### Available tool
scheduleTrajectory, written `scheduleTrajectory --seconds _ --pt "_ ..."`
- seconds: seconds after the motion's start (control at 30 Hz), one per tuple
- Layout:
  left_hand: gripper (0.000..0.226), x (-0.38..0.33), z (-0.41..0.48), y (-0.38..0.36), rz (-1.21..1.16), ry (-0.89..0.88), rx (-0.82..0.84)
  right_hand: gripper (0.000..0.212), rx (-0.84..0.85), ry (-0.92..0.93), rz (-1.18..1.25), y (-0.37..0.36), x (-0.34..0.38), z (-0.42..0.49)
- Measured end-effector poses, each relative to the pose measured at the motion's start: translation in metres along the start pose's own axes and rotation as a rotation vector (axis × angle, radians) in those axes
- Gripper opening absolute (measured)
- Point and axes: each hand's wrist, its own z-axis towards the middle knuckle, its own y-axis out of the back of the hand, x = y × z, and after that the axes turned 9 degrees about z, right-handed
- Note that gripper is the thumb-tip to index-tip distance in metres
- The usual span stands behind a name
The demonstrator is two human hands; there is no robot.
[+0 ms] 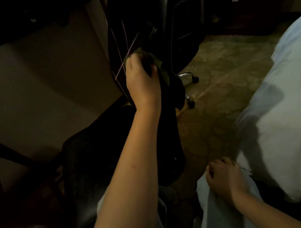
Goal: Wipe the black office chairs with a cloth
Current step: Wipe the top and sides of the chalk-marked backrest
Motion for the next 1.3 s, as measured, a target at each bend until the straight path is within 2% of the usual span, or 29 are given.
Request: scheduleTrajectory --seconds 0.13,0.3,0.47,0.53,0.7,0.8,0.9,1.03,1.17,1.3 --pt "0.021 0.025 -0.028 0.001 0.026 0.139 0.126 0.026 -0.022 -0.016 -0.033 0.008 0.005 -0.004" --pt "0.014 0.047 -0.044 0.008 0.143 0.174 0.224 0.026 0.003 -0.036 -0.035 0.003 0.004 -0.005" --pt "0.014 0.027 -0.033 0.020 0.073 0.014 0.078 0.027 0.045 -0.083 -0.006 0.008 0.007 -0.005" --pt "0.010 0.007 -0.016 0.023 0.027 -0.054 0.015 0.025 0.090 -0.045 0.018 0.011 0.006 -0.002" --pt "0.014 -0.020 0.018 0.011 0.034 -0.175 0.041 0.021 0.105 0.049 0.053 0.013 0.002 0.000" --pt "0.017 -0.013 0.015 0.006 -0.004 -0.151 0.038 0.023 0.120 0.035 0.039 0.011 0.000 0.002" --pt "0.027 -0.008 0.012 0.005 0.045 -0.204 -0.009 0.024 0.086 0.021 -0.007 0.010 0.001 0.003" --pt "0.022 -0.012 0.022 0.001 0.070 -0.214 -0.051 0.026 0.051 0.037 -0.045 0.005 0.001 0.003" --pt "0.029 -0.011 0.021 -0.004 0.057 -0.151 -0.041 0.029 0.061 0.036 -0.058 -0.001 0.000 0.005" --pt "0.032 -0.009 0.020 -0.005 0.135 -0.200 -0.053 0.026 0.043 0.035 -0.038 0.000 -0.002 0.005"
